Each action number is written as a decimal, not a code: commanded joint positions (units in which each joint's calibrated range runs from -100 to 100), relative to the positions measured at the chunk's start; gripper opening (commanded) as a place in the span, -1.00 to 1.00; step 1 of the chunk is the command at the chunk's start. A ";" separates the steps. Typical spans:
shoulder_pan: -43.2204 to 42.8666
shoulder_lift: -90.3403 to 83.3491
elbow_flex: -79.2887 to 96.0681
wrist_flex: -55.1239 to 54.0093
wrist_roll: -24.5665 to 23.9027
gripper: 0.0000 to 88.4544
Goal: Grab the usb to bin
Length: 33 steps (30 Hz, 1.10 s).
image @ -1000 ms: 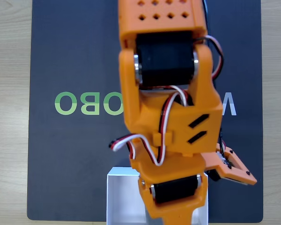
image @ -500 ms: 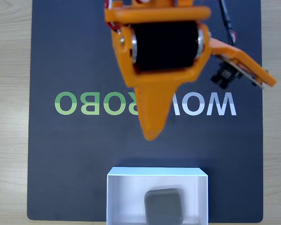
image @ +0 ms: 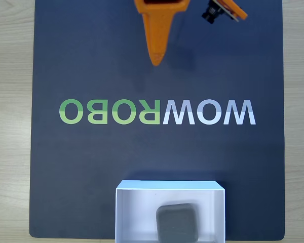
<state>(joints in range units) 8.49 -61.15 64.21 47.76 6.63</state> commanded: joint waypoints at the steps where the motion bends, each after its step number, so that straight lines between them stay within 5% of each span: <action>1: 0.43 -11.30 10.40 -0.14 -0.06 -0.96; 10: 0.01 -36.14 24.32 18.20 -0.22 -0.96; 15: 0.01 -37.92 26.12 26.05 -5.11 -0.96; 33: 0.52 -38.01 27.39 26.14 -6.16 -0.96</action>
<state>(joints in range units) 8.66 -99.35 91.78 73.36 0.60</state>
